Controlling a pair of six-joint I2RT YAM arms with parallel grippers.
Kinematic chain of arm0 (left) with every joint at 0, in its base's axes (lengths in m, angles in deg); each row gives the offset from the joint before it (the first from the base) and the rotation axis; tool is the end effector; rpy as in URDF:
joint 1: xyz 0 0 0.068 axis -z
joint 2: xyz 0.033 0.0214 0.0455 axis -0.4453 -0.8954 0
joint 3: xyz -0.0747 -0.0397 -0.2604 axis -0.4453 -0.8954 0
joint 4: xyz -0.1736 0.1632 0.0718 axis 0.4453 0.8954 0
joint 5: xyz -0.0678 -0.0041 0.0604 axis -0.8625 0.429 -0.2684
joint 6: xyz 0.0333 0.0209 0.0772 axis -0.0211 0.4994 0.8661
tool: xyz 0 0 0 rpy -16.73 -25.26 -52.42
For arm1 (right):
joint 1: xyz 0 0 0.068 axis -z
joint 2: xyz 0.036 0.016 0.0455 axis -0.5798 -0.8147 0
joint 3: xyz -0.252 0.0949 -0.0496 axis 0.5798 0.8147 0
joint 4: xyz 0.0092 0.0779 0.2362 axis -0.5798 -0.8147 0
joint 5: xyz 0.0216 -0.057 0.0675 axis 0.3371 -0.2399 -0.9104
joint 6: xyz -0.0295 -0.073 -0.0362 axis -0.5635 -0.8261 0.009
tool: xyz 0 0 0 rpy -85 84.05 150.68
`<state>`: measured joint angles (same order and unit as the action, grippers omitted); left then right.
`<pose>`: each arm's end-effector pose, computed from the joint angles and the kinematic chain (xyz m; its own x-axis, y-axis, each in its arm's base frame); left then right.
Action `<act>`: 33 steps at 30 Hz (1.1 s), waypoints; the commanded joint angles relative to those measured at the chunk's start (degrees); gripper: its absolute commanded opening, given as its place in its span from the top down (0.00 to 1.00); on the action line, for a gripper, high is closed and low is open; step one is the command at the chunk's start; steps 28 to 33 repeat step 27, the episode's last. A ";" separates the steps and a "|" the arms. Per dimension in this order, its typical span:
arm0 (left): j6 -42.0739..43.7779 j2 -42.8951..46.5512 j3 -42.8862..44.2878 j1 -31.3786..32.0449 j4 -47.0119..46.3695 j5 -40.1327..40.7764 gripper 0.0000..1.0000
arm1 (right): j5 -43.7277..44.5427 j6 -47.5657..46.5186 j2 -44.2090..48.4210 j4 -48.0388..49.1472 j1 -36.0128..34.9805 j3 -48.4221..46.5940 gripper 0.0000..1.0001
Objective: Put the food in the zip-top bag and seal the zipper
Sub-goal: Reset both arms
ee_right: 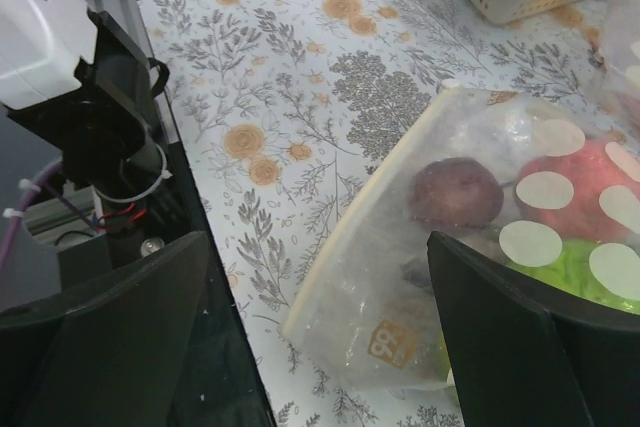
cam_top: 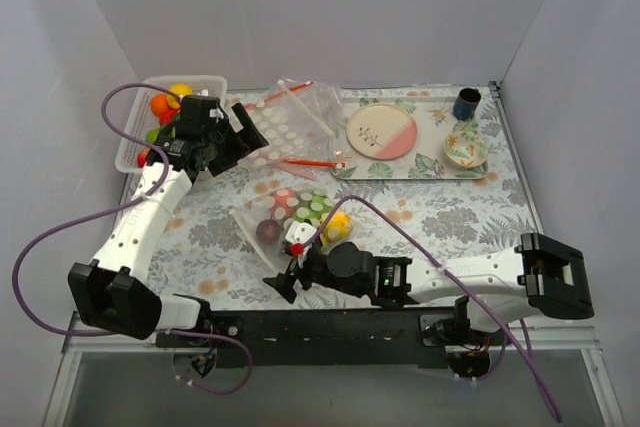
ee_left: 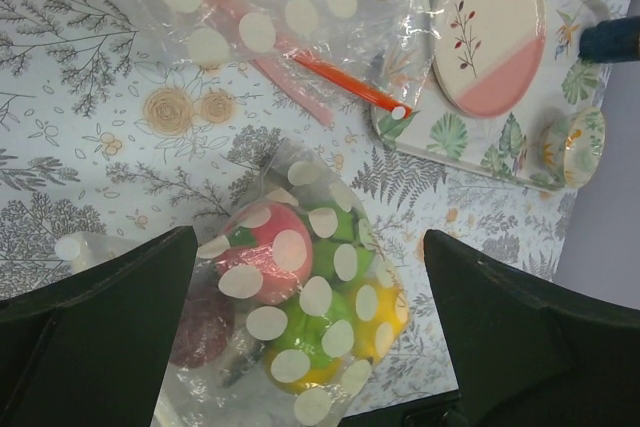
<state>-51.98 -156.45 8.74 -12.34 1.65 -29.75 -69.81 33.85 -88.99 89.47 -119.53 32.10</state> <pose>0.2906 -0.0782 0.3290 -0.4213 -0.9009 -0.1038 -0.5973 0.3618 -0.7158 0.0590 0.3286 0.2649 -0.0681 -0.0987 -0.9928 -0.9053 0.4244 0.0199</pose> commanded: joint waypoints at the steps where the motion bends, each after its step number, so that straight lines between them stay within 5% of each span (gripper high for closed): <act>1: 3.33 5.51 -4.76 0.13 -5.15 0.72 0.02 | -4.95 4.59 5.23 -6.15 2.09 -2.82 0.01; 7: 4.73 9.90 -7.83 0.13 -6.56 -1.30 0.02 | -9.00 9.16 12.97 -15.98 8.58 -3.00 0.01; 19: 6.58 20.45 -21.02 0.13 -17.37 -4.82 0.02 | -11.03 14.62 30.99 -20.93 33.89 6.75 0.01; 33: 6.67 24.57 -23.92 0.13 -22.37 -3.51 0.02 | -12.08 15.06 30.30 -20.05 36.72 7.46 0.01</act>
